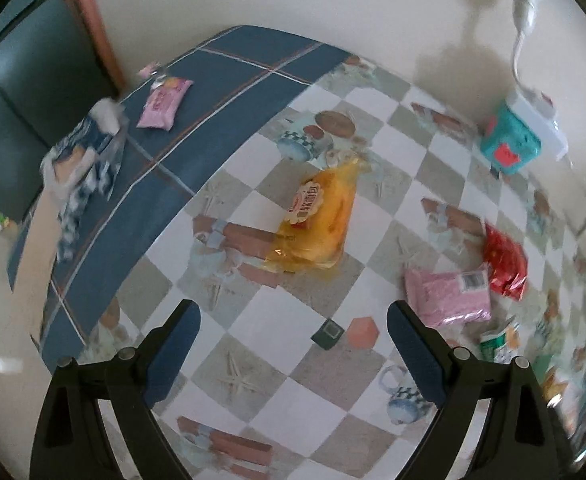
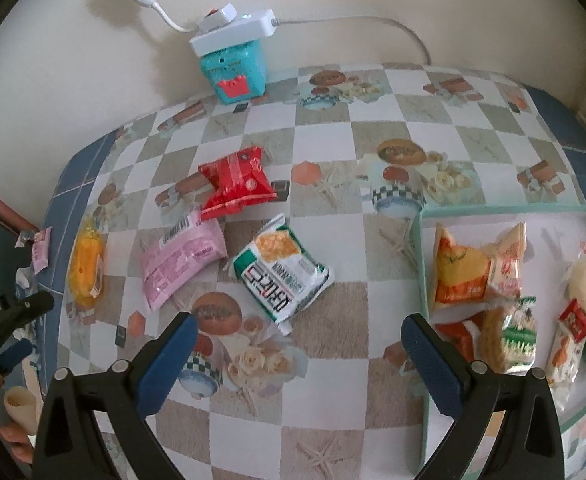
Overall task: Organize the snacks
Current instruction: 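Move both tools back toward the snack pile, then grasp the yellow bun bag with the left tool while the right tool grasps the white-green cracker pack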
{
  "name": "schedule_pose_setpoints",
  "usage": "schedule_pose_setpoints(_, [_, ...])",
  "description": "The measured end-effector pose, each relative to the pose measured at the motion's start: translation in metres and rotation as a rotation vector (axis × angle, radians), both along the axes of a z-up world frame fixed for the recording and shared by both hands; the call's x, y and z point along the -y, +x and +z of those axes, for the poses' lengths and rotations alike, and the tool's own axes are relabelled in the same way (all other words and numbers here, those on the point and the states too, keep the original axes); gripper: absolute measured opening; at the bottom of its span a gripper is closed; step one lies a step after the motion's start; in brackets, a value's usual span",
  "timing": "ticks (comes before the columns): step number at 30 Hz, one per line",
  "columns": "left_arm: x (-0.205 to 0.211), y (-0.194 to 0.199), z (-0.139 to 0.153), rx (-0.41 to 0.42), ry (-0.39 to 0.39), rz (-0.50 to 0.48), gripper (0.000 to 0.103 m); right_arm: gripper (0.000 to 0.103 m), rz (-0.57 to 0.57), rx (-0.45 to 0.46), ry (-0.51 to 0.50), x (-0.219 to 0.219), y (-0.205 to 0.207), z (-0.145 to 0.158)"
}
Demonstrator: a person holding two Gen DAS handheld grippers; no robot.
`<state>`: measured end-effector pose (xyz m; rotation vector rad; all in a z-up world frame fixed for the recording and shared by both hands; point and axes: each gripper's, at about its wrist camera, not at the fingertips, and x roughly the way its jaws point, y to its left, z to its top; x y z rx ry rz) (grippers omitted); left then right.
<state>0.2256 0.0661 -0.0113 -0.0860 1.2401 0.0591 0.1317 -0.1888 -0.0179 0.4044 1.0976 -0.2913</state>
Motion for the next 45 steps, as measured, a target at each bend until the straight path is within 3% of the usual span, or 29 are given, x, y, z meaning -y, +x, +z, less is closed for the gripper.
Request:
schedule_pose_setpoints(3, [-0.001,0.011,-0.003,0.002,0.022,-0.057,0.095,0.103,0.016,0.025,-0.015,0.002,0.005,0.003])
schedule_pose_setpoints(6, [-0.006,0.028,-0.001,0.048,0.093,-0.118,0.095,0.103,0.040,0.029,-0.020,0.001,0.013,-0.001])
schedule_pose_setpoints(10, [-0.006,0.045,-0.003,0.060,0.114,-0.203,0.095,0.103,0.053,0.009,-0.031,0.002,0.022,-0.015])
schedule_pose_setpoints(16, [0.007,0.067,-0.023,-0.007,0.054,-0.276,0.095,0.100,0.070,-0.031,-0.031,0.004,0.036,-0.037])
schedule_pose_setpoints(22, [0.010,0.083,-0.045,-0.046,0.035,-0.261,0.094,0.094,0.123,-0.062,-0.067,-0.004,0.047,-0.052])
schedule_pose_setpoints(30, [0.014,0.091,-0.061,-0.076,-0.005,-0.261,0.093,0.079,0.163,-0.083,-0.065,-0.013,0.057,-0.070])
schedule_pose_setpoints(35, [0.016,0.093,-0.065,-0.089,-0.028,-0.255,0.064,0.074,0.160,-0.069,-0.063,-0.012,0.057,-0.071])
schedule_pose_setpoints(37, [0.019,0.092,-0.066,-0.091,-0.019,-0.257,0.047,0.073,0.162,-0.064,-0.063,-0.012,0.057,-0.070])
schedule_pose_setpoints(42, [0.019,0.084,-0.065,-0.089,-0.021,-0.229,0.045,0.070,0.163,-0.060,-0.065,-0.010,0.053,-0.068])
schedule_pose_setpoints(45, [0.019,0.073,-0.062,-0.097,0.017,-0.193,0.044,0.069,0.164,-0.060,-0.067,-0.008,0.050,-0.068])
